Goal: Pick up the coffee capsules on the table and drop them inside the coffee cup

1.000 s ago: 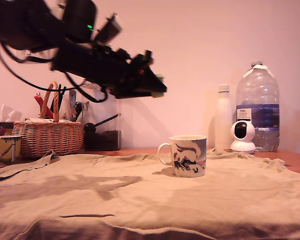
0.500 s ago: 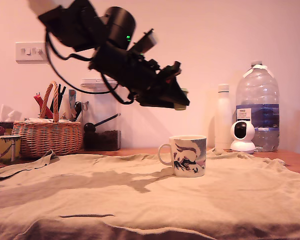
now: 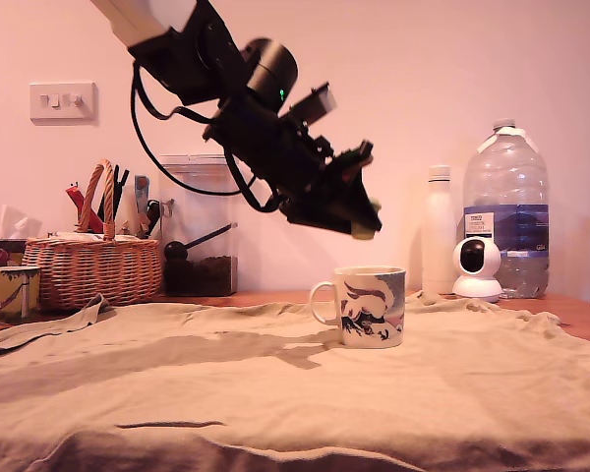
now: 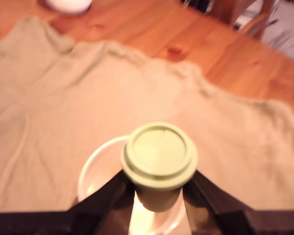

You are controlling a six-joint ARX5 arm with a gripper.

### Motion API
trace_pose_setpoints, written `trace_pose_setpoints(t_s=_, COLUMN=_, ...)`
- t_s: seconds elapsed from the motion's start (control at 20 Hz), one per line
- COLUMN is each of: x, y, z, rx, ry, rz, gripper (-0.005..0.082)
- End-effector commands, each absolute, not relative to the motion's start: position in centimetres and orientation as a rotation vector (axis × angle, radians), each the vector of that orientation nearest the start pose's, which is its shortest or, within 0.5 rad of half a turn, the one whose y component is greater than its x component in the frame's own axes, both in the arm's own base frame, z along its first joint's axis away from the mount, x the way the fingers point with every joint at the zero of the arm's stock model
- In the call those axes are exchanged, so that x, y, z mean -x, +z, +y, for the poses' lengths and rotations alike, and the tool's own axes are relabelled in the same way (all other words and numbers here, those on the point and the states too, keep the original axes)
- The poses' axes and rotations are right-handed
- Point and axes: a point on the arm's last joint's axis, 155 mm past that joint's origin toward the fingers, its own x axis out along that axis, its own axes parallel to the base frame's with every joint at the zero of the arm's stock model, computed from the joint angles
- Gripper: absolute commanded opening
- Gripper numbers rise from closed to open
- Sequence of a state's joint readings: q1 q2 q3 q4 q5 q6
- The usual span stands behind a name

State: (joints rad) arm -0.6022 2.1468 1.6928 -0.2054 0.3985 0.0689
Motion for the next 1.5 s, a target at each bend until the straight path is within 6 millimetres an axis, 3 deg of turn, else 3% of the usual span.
trace_pose_setpoints(t_s=0.0, x=-45.3, y=10.7, z=-39.9, rx=-0.159, ry=-0.986, rz=0.682, gripper=0.0133)
trace_pose_setpoints(t_s=0.7, x=-44.9, y=9.7, z=-39.7, rx=-0.186, ry=-0.988, rz=0.719, gripper=0.0134)
trace_pose_setpoints(t_s=0.75, x=-44.9, y=9.6, z=-39.7, rx=-0.186, ry=-0.988, rz=0.720, gripper=0.0160)
trace_pose_setpoints(t_s=0.9, x=-44.8, y=9.5, z=-39.7, rx=-0.186, ry=-0.988, rz=0.728, gripper=0.0363)
trace_pose_setpoints(t_s=1.1, x=-44.6, y=9.3, z=-39.5, rx=-0.188, ry=-0.986, rz=0.740, gripper=0.0503)
trace_pose_setpoints(t_s=1.45, x=-44.4, y=9.2, z=-39.4, rx=-0.189, ry=-0.985, rz=0.754, gripper=0.0501)
